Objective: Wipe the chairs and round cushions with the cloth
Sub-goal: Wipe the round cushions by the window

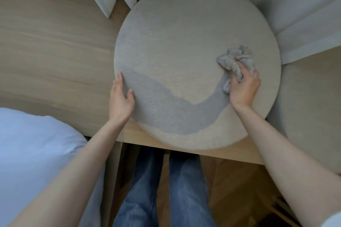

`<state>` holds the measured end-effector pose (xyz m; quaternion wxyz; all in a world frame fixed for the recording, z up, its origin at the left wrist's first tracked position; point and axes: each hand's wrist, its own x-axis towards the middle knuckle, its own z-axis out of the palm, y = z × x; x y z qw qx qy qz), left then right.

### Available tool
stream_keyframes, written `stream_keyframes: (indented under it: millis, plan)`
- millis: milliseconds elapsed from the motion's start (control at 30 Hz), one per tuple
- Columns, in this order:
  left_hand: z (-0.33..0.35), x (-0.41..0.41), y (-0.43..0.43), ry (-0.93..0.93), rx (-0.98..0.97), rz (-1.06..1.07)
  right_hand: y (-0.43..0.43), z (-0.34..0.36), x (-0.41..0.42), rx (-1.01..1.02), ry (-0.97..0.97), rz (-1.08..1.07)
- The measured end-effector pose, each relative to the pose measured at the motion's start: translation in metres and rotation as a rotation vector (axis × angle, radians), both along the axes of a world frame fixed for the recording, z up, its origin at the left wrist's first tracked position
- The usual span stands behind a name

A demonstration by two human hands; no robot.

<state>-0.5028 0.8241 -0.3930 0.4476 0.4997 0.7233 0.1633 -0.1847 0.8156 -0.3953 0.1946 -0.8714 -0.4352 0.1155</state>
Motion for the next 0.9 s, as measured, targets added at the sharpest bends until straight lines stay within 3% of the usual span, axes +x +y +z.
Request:
stream_keyframes:
  millis: [133,233,333,400,467,533,667,767,900]
  plan:
    - [-0.003,0.002,-0.015,0.007,-0.04,-0.025,-0.011,-0.012,-0.092,0.076,0.115,0.1]
    - [-0.001,0.003,-0.017,-0.007,-0.049,-0.024,-0.041,-0.005,-0.158,0.042,0.249,0.367]
    - [0.003,0.0,-0.018,-0.009,-0.065,-0.038,-0.059,0.001,-0.148,-0.033,0.293,0.687]
    - [0.006,-0.001,-0.023,-0.01,-0.073,-0.042,-0.054,0.002,-0.106,-0.056,0.239,0.786]
    - [0.008,0.002,-0.031,-0.029,-0.09,-0.029,-0.055,0.002,-0.05,-0.04,0.151,0.616]
    - [0.01,0.008,-0.039,-0.071,-0.107,0.008,-0.07,0.005,-0.003,-0.031,0.106,0.307]
    - [0.009,0.015,-0.057,-0.118,-0.14,0.047,-0.099,0.003,-0.024,-0.006,0.137,-0.094]
    - [0.006,0.014,-0.07,-0.135,-0.184,0.0,-0.112,0.0,-0.105,0.069,0.251,-0.098]
    - [0.006,0.013,-0.078,-0.136,-0.19,-0.032,-0.142,0.015,-0.171,-0.016,0.467,0.165]
